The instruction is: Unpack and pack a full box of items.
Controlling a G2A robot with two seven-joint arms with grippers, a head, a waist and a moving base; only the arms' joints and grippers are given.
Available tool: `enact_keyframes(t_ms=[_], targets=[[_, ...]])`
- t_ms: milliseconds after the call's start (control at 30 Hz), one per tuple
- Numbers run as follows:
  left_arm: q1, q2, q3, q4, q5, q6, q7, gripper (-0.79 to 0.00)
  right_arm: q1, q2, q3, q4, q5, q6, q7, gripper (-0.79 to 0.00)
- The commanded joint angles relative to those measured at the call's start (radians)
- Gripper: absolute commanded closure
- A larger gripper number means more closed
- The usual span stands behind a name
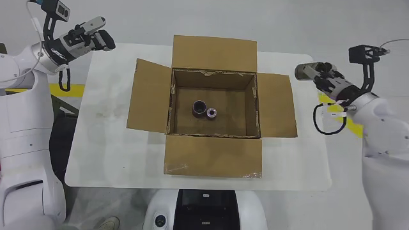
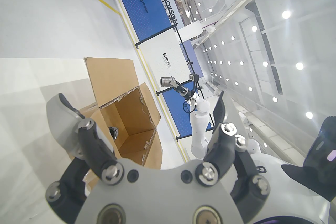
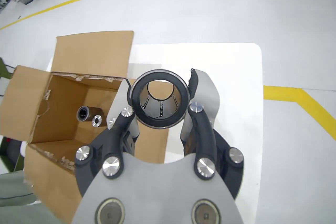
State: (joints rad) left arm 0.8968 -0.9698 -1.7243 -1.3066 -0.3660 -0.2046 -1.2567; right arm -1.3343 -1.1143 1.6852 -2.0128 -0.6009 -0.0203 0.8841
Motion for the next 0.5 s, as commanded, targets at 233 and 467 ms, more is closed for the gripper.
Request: enact_keyframes(t_ms=[233,467], targets=[[0.0,0.0,0.0,0.0,0.0,0.0,0.0,-0.785,-0.02,0.001,-0.118,-0.116,0.068,-0.035,0.058,0.0],[0.0,0.0,0.0,0.0,0.0,0.0,0.0,-0.785,-0.018,-0.001,-0.289,-0.163,-0.038,-0.041,0.077,0.0]])
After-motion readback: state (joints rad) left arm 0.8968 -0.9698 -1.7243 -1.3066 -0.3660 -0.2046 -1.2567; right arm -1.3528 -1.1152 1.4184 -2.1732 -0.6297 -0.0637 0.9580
